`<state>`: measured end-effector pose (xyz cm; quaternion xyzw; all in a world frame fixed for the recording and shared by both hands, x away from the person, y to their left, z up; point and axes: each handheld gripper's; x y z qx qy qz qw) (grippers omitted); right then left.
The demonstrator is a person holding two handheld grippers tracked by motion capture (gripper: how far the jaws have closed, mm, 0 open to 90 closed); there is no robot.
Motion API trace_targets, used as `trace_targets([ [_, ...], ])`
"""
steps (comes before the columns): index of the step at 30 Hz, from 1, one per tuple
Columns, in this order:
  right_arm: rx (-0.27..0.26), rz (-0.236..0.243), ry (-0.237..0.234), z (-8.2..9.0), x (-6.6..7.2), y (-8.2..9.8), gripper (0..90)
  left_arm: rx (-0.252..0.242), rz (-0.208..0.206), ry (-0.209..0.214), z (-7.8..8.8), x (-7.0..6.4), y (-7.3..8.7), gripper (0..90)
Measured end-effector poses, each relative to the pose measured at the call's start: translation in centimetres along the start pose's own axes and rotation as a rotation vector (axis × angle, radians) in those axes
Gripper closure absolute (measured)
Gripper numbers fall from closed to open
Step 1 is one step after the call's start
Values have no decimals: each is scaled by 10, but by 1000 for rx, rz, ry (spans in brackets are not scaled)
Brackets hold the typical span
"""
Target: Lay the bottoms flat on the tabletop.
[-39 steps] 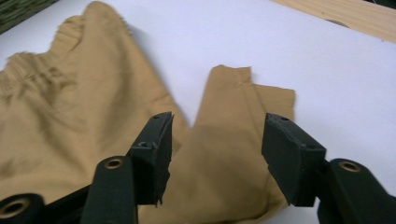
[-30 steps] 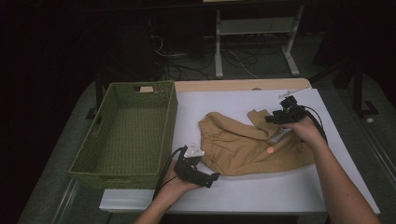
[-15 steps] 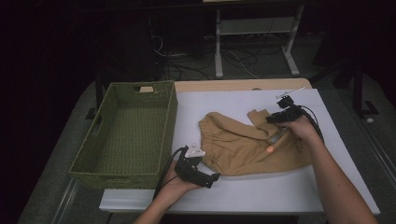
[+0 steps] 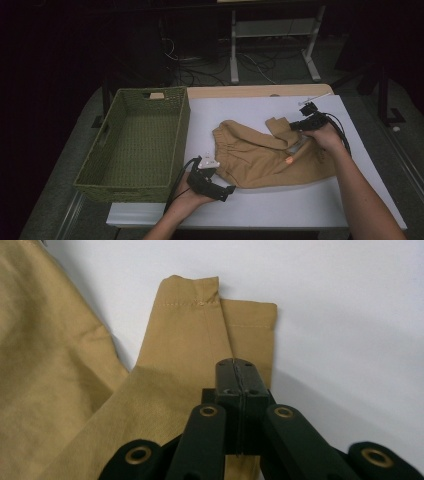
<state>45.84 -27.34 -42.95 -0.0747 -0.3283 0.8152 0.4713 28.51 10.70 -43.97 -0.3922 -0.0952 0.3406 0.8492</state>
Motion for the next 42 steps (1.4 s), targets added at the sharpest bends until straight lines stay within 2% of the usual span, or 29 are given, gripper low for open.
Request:
trace_targets([
  [3, -16, -16, -12, 1, -2, 0, 726, 2, -2, -1, 0, 0, 0, 7],
  [5, -24, -18, -14, 0, -2, -2, 688, 0, -1, -1, 0, -1, -1, 7],
  [12, 22, -6, -10, -18, 3, -2, 660, -2, 1, -2, 0, 1, 0, 7],
  [13, 31, -5, -11, -20, 3, -2, 670, -3, 2, -3, 1, 1, 0, 7],
  [17, 41, 15, 3, -21, 6, -3, 816, -2, 2, -4, 1, 1, 0, 7],
  [21, 38, 21, -7, -20, 5, -2, 879, -2, 1, -3, 0, 0, -1, 7],
  [31, 5, 19, -30, -6, 5, -1, 892, -4, 3, -6, 1, 1, -1, 7],
  [35, -19, 27, -22, 3, 5, -2, 892, -5, 6, -7, 1, 2, -1, 7],
  [42, -57, 11, -12, 19, -1, 1, 892, -6, 7, -7, 1, 2, -1, 7],
])
Point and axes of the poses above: each handheld gripper's, and its own axes: z roughly backward along the jaws, y roughly out of its underside, x roughly to its left, and after that the axes turned 4 degrees about -y, right-handed
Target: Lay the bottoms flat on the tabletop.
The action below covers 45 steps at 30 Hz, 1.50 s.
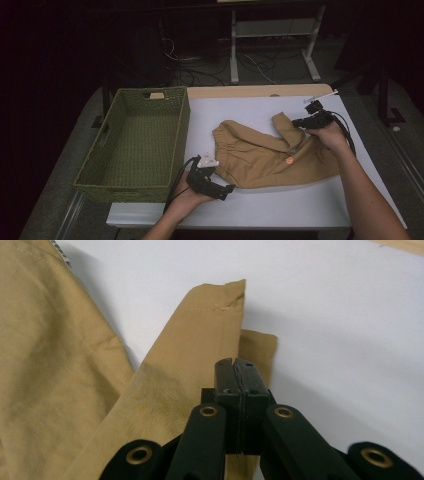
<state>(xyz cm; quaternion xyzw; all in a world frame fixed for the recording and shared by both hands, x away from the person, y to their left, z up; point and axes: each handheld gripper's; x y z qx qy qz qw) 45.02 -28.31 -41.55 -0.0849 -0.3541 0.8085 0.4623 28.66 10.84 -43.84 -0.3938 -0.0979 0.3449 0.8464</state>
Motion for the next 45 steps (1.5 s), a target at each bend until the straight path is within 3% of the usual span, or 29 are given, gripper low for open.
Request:
trace_targets([
  [23, -77, -30, 38, 46, -5, 34, 892, 1, 0, -3, 0, -1, 0, 7],
  [31, -62, -34, 56, 58, -5, 49, 893, 0, 0, -5, 1, 0, 0, 7],
  [45, -23, -20, 64, 75, 10, 79, 892, -2, -6, -6, 1, 0, -1, 7],
])
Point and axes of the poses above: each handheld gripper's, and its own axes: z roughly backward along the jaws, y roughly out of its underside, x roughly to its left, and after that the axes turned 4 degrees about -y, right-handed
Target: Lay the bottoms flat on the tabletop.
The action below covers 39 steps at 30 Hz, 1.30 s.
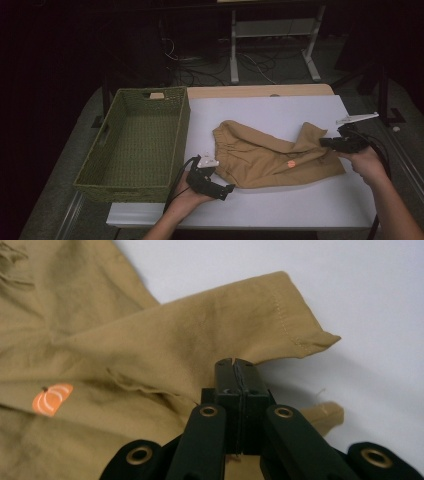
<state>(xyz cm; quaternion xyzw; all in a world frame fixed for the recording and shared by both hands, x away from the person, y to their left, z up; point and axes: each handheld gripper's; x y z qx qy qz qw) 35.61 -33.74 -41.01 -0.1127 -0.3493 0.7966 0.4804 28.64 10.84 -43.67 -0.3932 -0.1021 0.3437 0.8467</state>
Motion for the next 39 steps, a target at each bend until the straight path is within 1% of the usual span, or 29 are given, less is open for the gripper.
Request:
trace_targets([
  [8, 16, -13, -20, 7, 3, 17, 892, 2, -2, -1, 0, -1, 0, 7],
  [12, 20, -14, -30, 7, 5, 23, 891, 1, -5, 1, 0, -1, 0, 7],
  [14, 13, -15, -32, 7, 7, 22, 880, 4, -7, 0, -1, -2, 0, 7],
  [15, 2, -16, -34, 8, 8, 22, 848, 5, -6, 1, -1, -2, 0, 7],
  [16, -11, -17, -41, 10, 9, 21, 794, 5, -5, 2, -2, -2, 0, 7],
  [19, -48, -18, -69, 15, 15, 19, 691, 6, -11, 2, -1, -2, 0, 7],
  [23, -72, 2, -110, 16, 26, 16, 596, 0, -9, 0, -1, -2, -1, 7],
  [27, -64, 40, -159, 11, 40, 15, 524, 0, -9, 0, -1, -1, -1, 7],
  [28, -64, 40, -172, 9, 43, 16, 507, 0, -9, -1, -1, -1, -1, 7],
  [29, -66, 49, -187, 8, 46, 16, 497, 0, -11, -2, -1, -1, -1, 7],
  [35, -55, 98, -239, 0, 68, 20, 438, 7, -19, -3, -2, -3, -3, 10],
  [39, -48, 140, -266, -5, 80, 23, 417, -3, -23, -15, 0, -4, -3, 53],
])
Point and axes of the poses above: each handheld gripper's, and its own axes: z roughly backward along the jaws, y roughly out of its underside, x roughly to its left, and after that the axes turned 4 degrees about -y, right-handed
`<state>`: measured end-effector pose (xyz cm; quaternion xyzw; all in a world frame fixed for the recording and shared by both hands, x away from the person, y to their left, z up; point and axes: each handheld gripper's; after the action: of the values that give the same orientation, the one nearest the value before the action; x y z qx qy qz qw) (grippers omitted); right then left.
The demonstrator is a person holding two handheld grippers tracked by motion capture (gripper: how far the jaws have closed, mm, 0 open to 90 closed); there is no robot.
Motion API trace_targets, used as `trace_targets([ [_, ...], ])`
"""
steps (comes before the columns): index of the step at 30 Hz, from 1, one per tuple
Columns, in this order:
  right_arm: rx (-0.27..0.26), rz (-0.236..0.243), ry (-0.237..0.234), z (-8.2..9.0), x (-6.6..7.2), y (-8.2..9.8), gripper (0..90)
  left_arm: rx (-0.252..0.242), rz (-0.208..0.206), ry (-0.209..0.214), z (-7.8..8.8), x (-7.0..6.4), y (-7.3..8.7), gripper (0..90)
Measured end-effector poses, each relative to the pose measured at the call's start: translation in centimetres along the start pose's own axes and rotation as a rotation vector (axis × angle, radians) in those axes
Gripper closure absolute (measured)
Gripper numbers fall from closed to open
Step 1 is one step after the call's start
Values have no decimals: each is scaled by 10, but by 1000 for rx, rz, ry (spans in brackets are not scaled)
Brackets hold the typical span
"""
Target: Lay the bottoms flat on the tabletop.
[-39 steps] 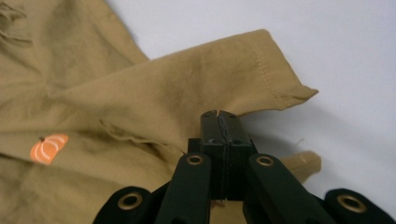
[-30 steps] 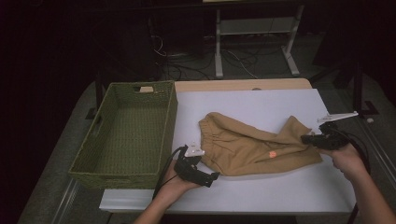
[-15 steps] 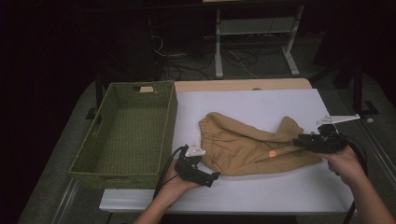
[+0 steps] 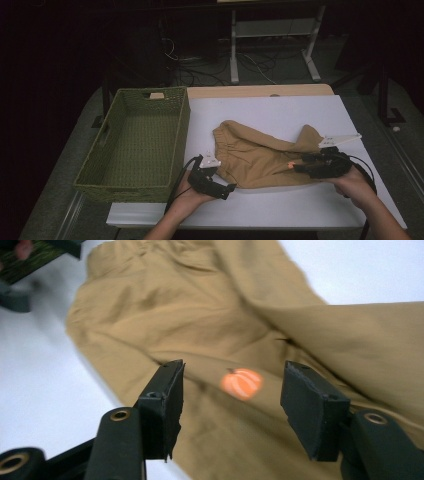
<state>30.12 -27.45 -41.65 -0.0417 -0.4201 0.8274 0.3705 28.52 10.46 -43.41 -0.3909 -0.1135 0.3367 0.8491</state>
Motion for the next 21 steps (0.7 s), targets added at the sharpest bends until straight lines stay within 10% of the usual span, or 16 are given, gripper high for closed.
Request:
trace_targets([
  [21, 34, 96, -117, -23, 36, 4, 395, 14, 94, -160, -9, 11, -1, 273],
])
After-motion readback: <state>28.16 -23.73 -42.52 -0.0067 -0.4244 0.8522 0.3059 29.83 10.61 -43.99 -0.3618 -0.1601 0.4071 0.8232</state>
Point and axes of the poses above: each handheld gripper's, and its own axes: z roughly backward along the jaws, y roughly out of its underside, x roughly to its left, and after that the axes turned 4 degrees about -y, right-handed
